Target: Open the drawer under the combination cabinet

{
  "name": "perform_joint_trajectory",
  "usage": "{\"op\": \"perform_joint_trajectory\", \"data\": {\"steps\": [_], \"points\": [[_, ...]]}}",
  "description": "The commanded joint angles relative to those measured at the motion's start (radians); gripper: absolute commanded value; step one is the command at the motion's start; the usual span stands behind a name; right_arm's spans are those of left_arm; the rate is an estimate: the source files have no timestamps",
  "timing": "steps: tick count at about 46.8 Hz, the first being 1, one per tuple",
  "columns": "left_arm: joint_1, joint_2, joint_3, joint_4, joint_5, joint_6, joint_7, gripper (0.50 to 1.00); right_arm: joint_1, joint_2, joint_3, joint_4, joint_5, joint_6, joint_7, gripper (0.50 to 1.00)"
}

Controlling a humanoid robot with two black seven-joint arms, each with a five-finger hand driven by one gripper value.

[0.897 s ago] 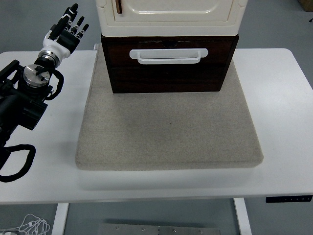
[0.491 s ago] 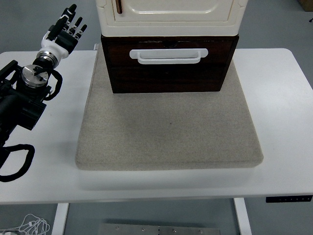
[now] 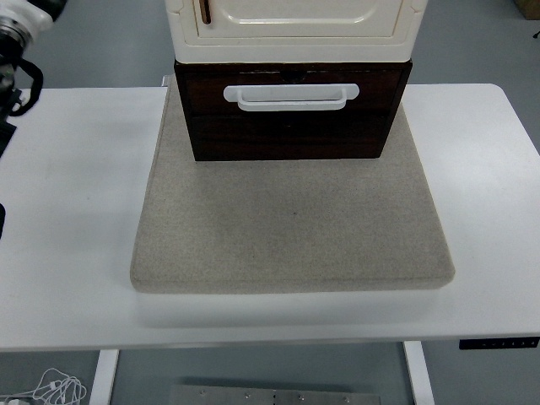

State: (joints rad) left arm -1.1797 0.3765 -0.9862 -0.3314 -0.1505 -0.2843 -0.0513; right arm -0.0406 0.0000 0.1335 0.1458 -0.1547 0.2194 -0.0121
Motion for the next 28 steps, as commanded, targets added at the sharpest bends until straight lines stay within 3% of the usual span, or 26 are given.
{"op": "perform_joint_trajectory", "data": {"steps": [1,6,15,28], "points": [[-0.09,0.034,0.061,0.0,0.026,0.02,0.001,1.0,-0.001,0.0,0.0,0.0,0.0,0.0,0.0,0.926],[-0.192,0.099,0.149,-0.034,0.026,0.043,-0.002,1.0,-0.001,0.0,0.0,0.0,0.0,0.0,0.0,0.926],[-0.356,0.179,0.169,-0.165,0.04,0.06,-0.002,1.0,-0.001,0.0,0.0,0.0,0.0,0.0,0.0,0.926],[-0.492,0.219,0.215,-0.379,0.229,0.045,-0.002,1.0,-0.001,0.0,0.0,0.0,0.001,0.0,0.0,0.926]]}}
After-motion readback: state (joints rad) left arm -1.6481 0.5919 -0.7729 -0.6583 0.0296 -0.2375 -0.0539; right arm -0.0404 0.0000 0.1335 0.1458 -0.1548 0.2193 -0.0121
